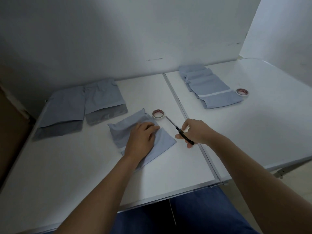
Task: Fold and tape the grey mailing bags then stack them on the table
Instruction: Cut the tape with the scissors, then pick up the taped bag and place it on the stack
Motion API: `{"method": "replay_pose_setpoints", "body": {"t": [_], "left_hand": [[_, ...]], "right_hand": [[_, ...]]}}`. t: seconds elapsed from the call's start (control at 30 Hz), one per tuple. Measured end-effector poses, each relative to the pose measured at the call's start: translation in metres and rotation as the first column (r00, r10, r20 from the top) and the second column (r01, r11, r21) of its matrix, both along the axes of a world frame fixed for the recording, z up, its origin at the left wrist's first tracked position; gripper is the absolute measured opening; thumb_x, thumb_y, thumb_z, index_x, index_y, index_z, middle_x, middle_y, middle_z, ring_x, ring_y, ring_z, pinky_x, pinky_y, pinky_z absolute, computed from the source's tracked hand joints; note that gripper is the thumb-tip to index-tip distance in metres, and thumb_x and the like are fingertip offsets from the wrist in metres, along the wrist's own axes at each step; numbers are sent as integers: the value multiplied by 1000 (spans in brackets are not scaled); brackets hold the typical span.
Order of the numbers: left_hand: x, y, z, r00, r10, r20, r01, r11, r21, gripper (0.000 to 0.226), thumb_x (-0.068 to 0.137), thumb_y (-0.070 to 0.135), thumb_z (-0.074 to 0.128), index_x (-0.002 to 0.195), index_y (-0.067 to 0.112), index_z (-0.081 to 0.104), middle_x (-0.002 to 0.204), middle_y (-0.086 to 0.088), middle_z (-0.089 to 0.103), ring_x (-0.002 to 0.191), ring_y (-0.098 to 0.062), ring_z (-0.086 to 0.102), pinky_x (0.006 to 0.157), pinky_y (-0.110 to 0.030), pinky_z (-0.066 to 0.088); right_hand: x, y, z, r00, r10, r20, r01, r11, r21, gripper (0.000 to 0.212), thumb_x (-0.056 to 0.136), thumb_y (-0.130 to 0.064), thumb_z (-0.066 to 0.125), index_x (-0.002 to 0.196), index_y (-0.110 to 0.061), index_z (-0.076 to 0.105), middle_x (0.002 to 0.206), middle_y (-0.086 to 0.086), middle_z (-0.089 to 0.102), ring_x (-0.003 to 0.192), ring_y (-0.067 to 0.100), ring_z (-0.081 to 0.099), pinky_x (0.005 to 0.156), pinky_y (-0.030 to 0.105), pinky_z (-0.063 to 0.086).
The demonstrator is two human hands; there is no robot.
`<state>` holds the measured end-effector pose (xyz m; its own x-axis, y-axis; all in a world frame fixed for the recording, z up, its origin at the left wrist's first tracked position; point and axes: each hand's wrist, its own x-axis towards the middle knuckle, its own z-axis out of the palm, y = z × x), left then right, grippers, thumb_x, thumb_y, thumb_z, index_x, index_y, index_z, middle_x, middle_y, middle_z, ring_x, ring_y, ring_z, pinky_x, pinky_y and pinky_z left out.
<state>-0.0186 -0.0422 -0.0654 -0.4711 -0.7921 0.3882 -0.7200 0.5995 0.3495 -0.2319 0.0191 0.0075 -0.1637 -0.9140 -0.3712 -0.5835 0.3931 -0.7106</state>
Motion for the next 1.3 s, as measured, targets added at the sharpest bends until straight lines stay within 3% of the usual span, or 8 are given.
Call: {"method": "replay_pose_setpoints", "body": {"t": [0.2,0.3,0.4,0.53,0.63,0.83,1.0,1.3], "left_hand": [[0,3,3,1000,4,-4,-4,1000,-3,29,91,13,58,117,20,68,118,2,62,104,-19,52,91,-31,41],[0,2,2,1000,-1,-10,1,1000,9,29,91,14,58,117,20,68,118,1,62,104,-19,51,91,-35,45],[0,2,3,1000,-7,-2,7,1000,9,29,91,14,57,118,19,68,119,0,62,105,-20,52,91,-37,45],[1,1,5,1000,-23,17,23,999,31,30,92,15,55,119,19,67,121,0,62,108,-20,53,95,-37,44],[2,2,20,995,-26,-100,45,981,188,31,95,10,52,123,16,65,126,2,62,116,-14,54,99,-12,33],[21,19,34,992,65,-112,-34,967,254,33,98,14,48,129,12,60,132,-2,60,122,-15,54,101,-16,34],[34,47,9,996,87,1,-85,971,222,44,102,19,42,144,10,40,151,-4,38,141,-13,30,107,-3,1],[39,52,5,980,66,186,-103,975,195,50,105,29,28,152,12,23,159,-2,18,147,-11,12,114,-18,-3]], "right_hand": [[-5,-25,-1,903,113,-415,-121,993,7,36,84,-38,72,76,-3,67,72,11,72,63,21,69,63,27,55],[-6,-33,-8,826,78,-559,-128,991,-50,34,87,-40,65,76,-9,56,74,7,62,67,24,62,58,28,48],[-9,-40,-14,856,62,-514,-115,991,-73,32,87,-33,66,98,-5,55,92,11,61,76,25,57,54,27,42],[-16,-51,-11,927,45,-373,-89,991,-103,45,83,-34,71,118,-10,56,110,9,61,98,25,60,82,37,51],[-4,-45,-12,912,-32,-408,-105,946,-307,30,92,-24,58,120,-14,59,113,9,59,101,24,59,86,33,46],[64,-7,-54,852,244,-462,-478,723,-499,38,89,-9,55,127,-5,58,125,12,59,117,28,55,103,36,41],[91,0,-76,799,242,-551,-531,715,-455,52,93,-30,34,130,-1,56,132,15,59,124,29,54,108,38,34],[81,5,-80,793,198,-576,-463,811,-358,90,86,-65,14,149,-3,29,157,10,26,146,21,22,119,34,11]]}}
